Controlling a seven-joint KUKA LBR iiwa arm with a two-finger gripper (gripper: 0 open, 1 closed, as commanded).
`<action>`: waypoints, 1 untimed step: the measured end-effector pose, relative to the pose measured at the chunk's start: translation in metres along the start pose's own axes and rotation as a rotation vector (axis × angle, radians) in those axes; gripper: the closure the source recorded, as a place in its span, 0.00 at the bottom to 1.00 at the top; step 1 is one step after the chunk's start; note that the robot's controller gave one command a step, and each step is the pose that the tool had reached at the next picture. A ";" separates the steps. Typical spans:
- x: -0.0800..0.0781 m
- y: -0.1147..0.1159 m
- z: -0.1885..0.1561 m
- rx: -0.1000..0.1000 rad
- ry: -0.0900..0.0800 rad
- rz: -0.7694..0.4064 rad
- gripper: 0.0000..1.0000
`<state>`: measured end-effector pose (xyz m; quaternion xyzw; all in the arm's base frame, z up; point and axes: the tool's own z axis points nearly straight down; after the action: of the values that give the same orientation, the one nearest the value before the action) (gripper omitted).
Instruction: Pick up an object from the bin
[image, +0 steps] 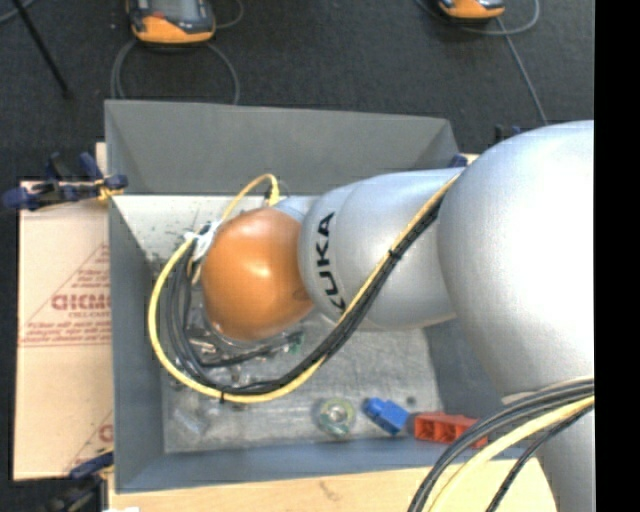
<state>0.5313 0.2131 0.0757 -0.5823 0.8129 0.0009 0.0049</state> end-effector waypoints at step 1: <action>-0.001 -0.002 -0.082 0.002 0.003 0.004 1.00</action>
Offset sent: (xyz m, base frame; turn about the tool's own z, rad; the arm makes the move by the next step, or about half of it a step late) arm 0.0000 0.0000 0.0774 0.0000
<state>0.5333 0.2130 0.1572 -0.5805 0.8142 -0.0008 0.0041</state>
